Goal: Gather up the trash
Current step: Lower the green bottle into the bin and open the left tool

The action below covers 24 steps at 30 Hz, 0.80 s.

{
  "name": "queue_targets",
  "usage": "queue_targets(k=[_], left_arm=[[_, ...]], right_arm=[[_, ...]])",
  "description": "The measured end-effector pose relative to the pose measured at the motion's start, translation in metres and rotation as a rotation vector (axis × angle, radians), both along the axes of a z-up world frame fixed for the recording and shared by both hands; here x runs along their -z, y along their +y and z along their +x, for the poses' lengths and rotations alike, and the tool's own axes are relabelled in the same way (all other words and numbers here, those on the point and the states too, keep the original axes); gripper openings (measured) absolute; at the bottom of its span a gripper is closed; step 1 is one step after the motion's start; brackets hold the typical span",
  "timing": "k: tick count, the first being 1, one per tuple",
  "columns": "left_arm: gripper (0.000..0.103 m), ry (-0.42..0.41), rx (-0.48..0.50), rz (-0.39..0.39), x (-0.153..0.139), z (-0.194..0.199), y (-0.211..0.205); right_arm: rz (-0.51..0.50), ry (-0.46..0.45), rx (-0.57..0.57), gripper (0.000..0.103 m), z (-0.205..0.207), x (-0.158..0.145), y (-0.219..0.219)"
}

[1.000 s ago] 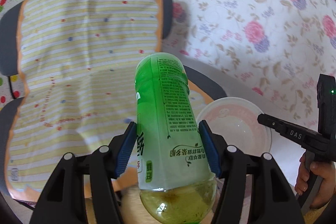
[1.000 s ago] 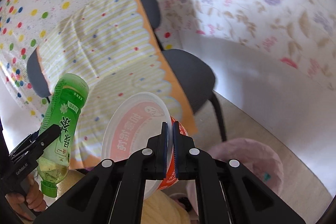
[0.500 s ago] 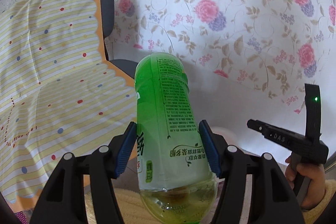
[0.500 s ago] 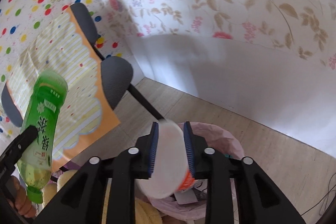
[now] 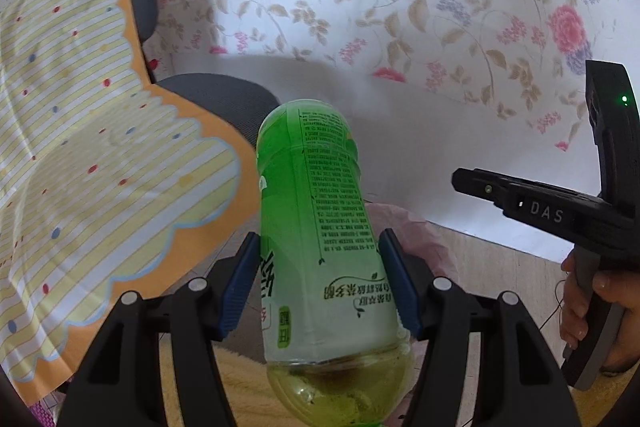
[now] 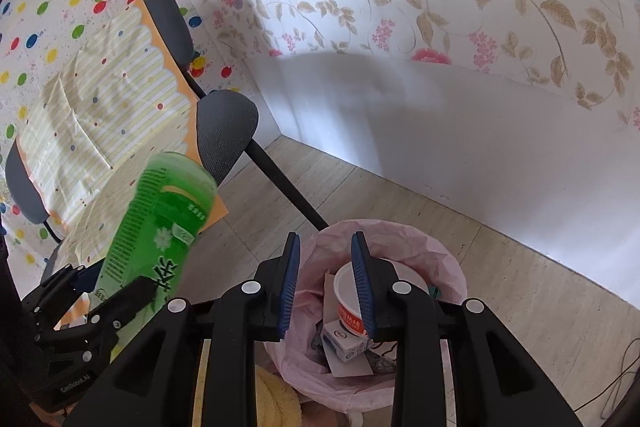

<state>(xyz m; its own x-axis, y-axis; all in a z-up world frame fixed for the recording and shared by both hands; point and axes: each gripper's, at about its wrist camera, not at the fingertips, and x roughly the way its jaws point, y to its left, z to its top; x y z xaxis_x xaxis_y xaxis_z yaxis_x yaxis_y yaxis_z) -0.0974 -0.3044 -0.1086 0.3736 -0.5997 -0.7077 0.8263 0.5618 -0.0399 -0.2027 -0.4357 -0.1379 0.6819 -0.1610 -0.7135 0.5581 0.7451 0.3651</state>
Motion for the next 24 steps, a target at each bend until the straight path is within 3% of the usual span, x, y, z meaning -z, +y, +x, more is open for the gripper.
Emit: queue_targets(k=[6,12,16,24], left_arm=[[0.059,-0.013,0.067,-0.031,-0.016,-0.006,-0.030],[0.060,0.045,0.124,-0.041,-0.009,-0.009,-0.061],[0.075,0.076,0.109,-0.040,0.003,-0.005,-0.068],[0.075,0.049,0.028,-0.005,0.013,0.014,-0.043]], right_arm=[[-0.022,-0.041,0.056,0.030,-0.015,-0.014,-0.015],[-0.033,-0.043,0.109,0.031,-0.029,-0.015,-0.031],[-0.037,-0.024,0.122,0.033,-0.034,-0.009,-0.036],[-0.025,0.016,0.054,0.034,-0.017,0.004,-0.019]])
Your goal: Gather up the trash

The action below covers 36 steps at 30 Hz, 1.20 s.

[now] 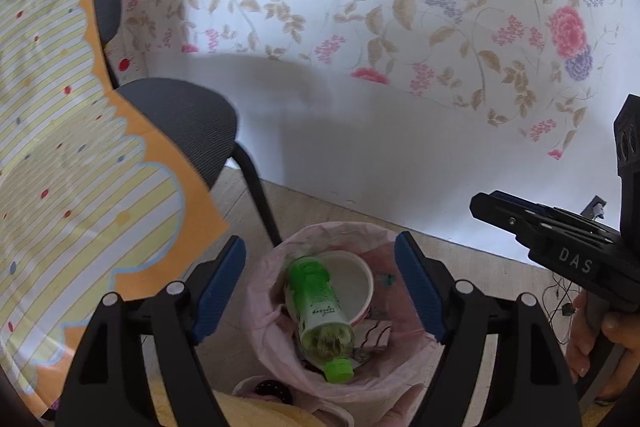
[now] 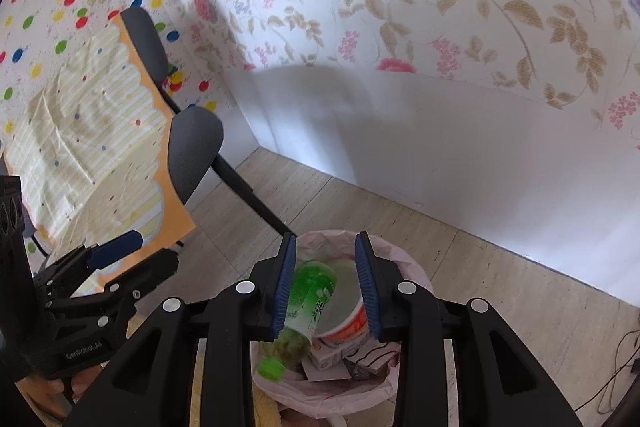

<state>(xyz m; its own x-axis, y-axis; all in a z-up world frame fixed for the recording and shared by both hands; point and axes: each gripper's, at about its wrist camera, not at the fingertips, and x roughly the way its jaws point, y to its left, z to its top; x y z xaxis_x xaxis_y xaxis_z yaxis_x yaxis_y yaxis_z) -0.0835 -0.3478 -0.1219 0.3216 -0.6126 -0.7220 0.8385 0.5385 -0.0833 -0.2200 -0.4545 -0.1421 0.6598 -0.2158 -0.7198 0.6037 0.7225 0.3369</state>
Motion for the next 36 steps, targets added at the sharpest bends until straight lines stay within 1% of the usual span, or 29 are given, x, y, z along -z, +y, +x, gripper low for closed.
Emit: queue_targets(k=[3,7,10,12,13,14,15,17,18,20,21,24,26,28,32,36], left_arm=[[0.075,0.009,-0.039,0.022,0.001,0.008,0.015],[0.075,-0.012,-0.097,0.038,-0.007,0.015,0.039],[0.086,-0.025,-0.152,0.043,-0.016,0.017,0.062],[0.091,-0.038,-0.176,0.048,-0.022,0.016,0.077],[0.096,-0.050,-0.193,0.056,-0.026,0.015,0.087],[0.096,-0.059,-0.203,0.055,-0.030,0.015,0.093],[0.096,-0.066,-0.216,0.053,-0.035,0.013,0.103],[0.096,-0.066,-0.240,0.064,-0.041,0.012,0.119],[0.096,-0.063,-0.240,0.061,-0.043,0.012,0.125],[0.096,-0.068,-0.252,0.056,-0.047,0.010,0.141],[0.096,-0.073,-0.266,0.060,-0.048,0.010,0.148],[0.096,-0.080,-0.317,0.066,-0.052,0.009,0.170],[0.096,-0.082,-0.344,0.055,-0.056,0.008,0.185],[0.096,-0.088,-0.375,0.047,-0.059,0.008,0.199],[0.096,-0.110,-0.465,0.074,-0.061,0.010,0.223],[0.096,-0.108,-0.536,0.092,-0.061,0.013,0.246]], right_arm=[[0.007,0.015,-0.036,0.034,0.009,0.003,0.011],[0.001,0.032,-0.097,0.034,0.020,0.000,0.033],[-0.014,0.046,-0.141,0.037,0.028,-0.007,0.051],[-0.031,0.061,-0.171,0.042,0.032,-0.014,0.062],[-0.040,0.069,-0.190,0.046,0.033,-0.018,0.069],[-0.046,0.072,-0.206,0.051,0.034,-0.021,0.073],[-0.055,0.076,-0.223,0.053,0.035,-0.026,0.080],[-0.075,0.085,-0.254,0.063,0.037,-0.035,0.092],[-0.089,0.085,-0.271,0.065,0.038,-0.040,0.100],[-0.129,0.084,-0.305,0.075,0.039,-0.052,0.116],[-0.147,0.081,-0.320,0.077,0.040,-0.058,0.123],[-0.186,0.064,-0.355,0.080,0.041,-0.074,0.139],[-0.204,0.050,-0.377,0.085,0.042,-0.085,0.149],[-0.218,0.036,-0.396,0.086,0.043,-0.094,0.156],[-0.229,0.024,-0.419,0.088,0.043,-0.107,0.166],[-0.255,0.038,-0.440,0.088,0.042,-0.110,0.174]])
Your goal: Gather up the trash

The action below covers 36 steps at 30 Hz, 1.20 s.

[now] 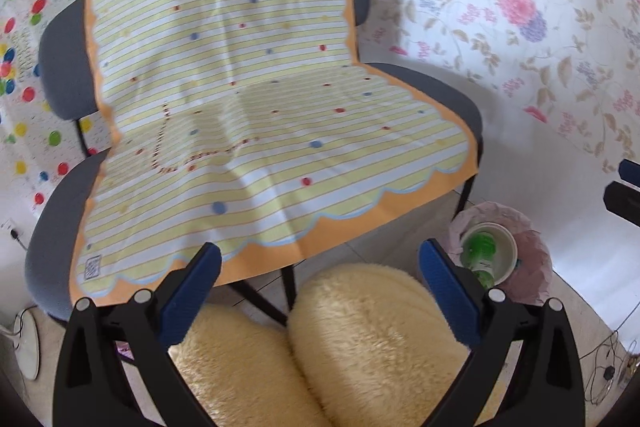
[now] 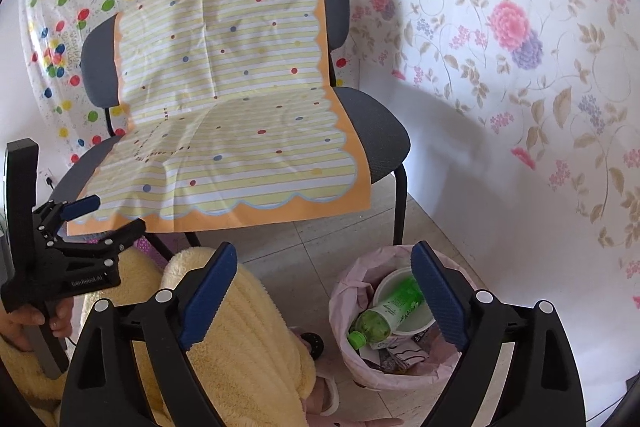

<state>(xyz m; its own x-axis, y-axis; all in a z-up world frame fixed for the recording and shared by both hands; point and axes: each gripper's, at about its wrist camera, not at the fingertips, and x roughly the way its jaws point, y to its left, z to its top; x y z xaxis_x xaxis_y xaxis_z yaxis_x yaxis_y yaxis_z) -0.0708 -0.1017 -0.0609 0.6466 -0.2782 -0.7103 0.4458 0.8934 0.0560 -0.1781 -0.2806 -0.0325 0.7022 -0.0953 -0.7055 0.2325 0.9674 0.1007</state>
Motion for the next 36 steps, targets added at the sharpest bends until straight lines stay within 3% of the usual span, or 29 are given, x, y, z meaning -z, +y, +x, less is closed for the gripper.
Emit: queue_targets(k=[11,36], left_arm=[[0.096,0.009,0.002,0.001,0.002,0.000,0.006],[0.096,0.001,0.010,-0.006,-0.002,-0.006,0.002]], right_arm=[[0.005,0.052,-0.014,0.088,0.007,0.016,0.004],[0.018,0.065,-0.007,0.088,0.007,0.024,0.000]])
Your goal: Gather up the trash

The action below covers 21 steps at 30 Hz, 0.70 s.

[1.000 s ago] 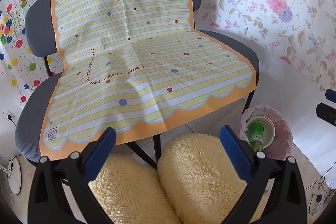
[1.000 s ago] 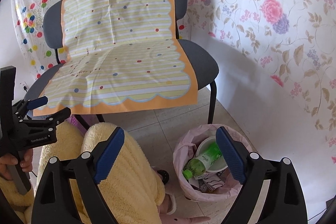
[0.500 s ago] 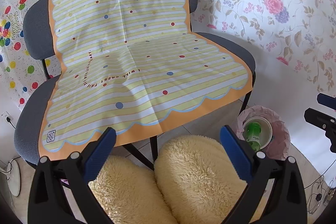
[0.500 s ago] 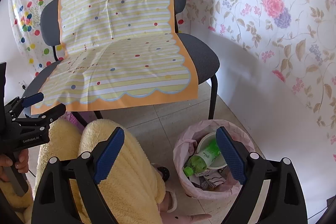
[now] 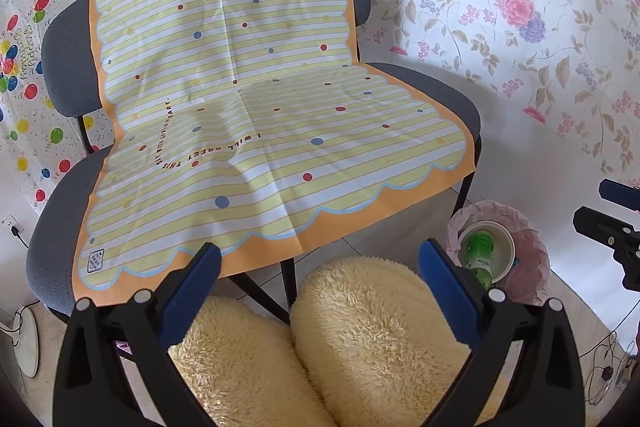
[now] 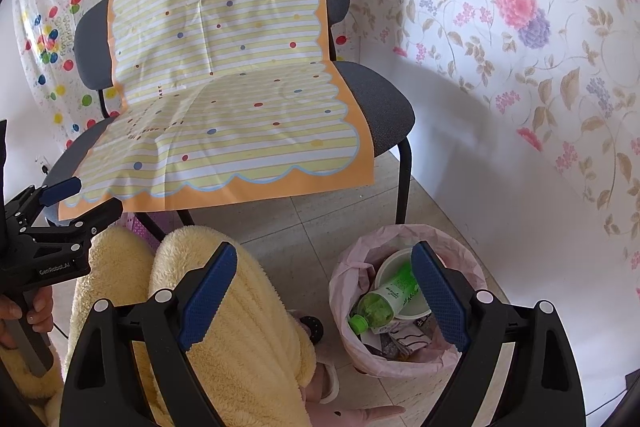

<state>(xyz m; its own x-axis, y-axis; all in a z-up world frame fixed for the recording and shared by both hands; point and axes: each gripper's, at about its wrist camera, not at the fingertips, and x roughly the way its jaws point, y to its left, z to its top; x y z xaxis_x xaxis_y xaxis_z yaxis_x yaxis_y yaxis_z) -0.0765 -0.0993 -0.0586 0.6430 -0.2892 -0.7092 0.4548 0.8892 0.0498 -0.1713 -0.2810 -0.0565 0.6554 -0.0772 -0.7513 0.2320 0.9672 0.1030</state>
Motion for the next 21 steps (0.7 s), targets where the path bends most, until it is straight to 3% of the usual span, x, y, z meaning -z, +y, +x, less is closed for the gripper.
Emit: queue_targets(k=[21], left_arm=[[0.096,0.000,-0.006,-0.002,-0.0035,-0.0003,0.0016]], right_arm=[[0.003,-0.002,0.005,0.089,-0.0017,-0.0005,-0.0013]])
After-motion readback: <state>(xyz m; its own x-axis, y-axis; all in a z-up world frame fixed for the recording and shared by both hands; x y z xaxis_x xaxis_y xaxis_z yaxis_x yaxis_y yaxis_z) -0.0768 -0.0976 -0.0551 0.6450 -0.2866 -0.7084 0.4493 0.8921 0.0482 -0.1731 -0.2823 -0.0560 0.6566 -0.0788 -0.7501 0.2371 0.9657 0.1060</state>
